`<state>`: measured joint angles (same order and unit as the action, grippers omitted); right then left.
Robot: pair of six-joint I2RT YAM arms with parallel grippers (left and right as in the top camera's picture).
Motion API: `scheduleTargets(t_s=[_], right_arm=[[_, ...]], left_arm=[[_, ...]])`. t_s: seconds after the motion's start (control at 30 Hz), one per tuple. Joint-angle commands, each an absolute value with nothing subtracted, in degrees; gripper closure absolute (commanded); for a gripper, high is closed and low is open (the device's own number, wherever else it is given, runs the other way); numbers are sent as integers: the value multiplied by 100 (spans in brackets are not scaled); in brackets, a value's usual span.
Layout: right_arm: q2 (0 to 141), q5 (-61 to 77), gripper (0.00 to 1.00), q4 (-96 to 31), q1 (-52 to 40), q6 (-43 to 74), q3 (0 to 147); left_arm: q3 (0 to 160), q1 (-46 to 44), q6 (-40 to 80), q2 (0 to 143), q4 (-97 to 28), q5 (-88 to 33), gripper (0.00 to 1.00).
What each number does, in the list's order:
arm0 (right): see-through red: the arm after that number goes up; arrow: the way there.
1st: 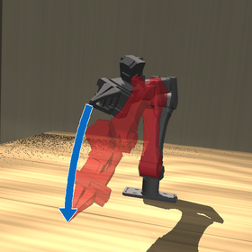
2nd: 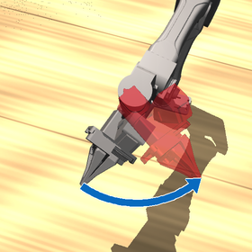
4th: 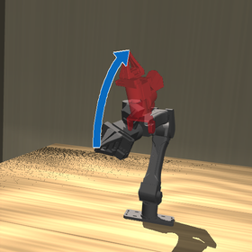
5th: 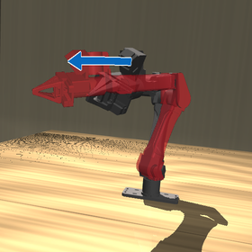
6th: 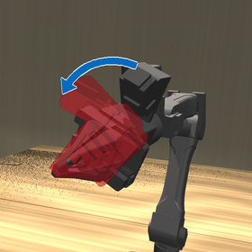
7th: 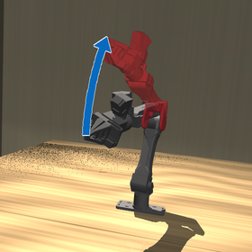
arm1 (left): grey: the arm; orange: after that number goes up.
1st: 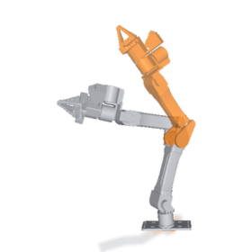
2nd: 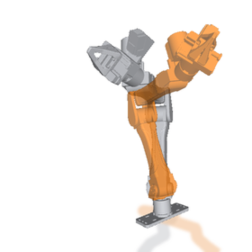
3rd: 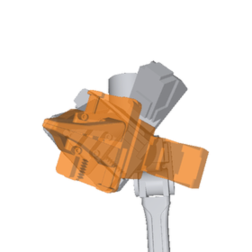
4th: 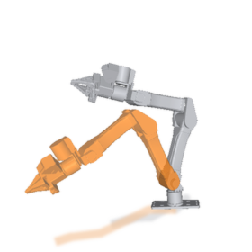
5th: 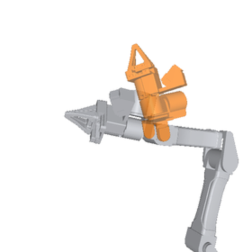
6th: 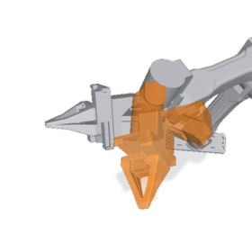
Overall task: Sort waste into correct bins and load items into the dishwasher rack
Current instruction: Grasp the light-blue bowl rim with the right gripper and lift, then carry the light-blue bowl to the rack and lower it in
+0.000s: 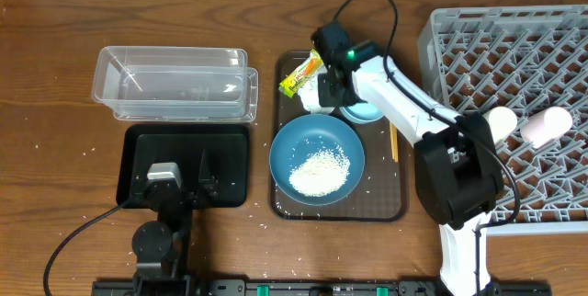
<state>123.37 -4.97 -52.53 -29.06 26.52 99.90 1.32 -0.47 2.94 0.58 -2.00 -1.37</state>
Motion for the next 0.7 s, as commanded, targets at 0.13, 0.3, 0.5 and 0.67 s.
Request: scheduleTargets(t_s=[0.13,0.3,0.5,0.67], right_arm=[[12333,-558,99,-5850,-2906,2674,10862],[12300,-489,99,-6451,-2703,2665,11552],[12018,650,99,-7041,-1750,2003,12326],[11679,1981,99,-7234,-462,1417,12335]], left_arm=[[23,-23,261,23,-408,-67,3],[23,-23,261,23,-408,-67,3],[23,-23,261,23,-408,-67,4],[23,-23,261,23,-408,-67,3]])
